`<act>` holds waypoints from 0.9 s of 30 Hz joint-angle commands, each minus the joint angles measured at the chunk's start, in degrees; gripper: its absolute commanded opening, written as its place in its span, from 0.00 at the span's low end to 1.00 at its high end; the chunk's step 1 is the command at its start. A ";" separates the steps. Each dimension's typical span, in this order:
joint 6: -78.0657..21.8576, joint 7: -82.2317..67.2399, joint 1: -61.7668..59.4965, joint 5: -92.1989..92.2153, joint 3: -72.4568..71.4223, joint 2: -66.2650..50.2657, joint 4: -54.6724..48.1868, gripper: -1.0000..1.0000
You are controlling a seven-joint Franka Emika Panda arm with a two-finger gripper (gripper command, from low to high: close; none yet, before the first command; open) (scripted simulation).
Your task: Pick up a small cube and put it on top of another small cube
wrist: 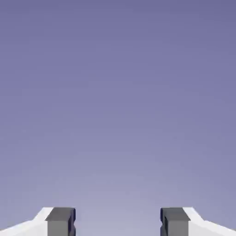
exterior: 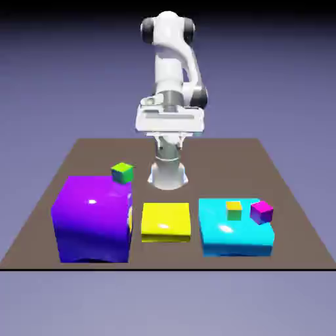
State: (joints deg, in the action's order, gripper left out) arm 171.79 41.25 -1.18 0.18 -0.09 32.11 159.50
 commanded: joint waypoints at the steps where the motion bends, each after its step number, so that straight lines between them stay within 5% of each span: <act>1: -0.72 -1.76 -0.66 0.56 2.08 -1.13 -0.55 0.50; 22: -9.49 -35.05 -9.28 11.77 45.68 -23.18 -7.96 0.50; 27: -5.15 -44.75 -0.21 13.78 56.06 -20.60 -4.58 0.50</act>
State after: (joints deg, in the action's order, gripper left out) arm 166.64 -3.50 -1.39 13.96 55.97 11.51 154.92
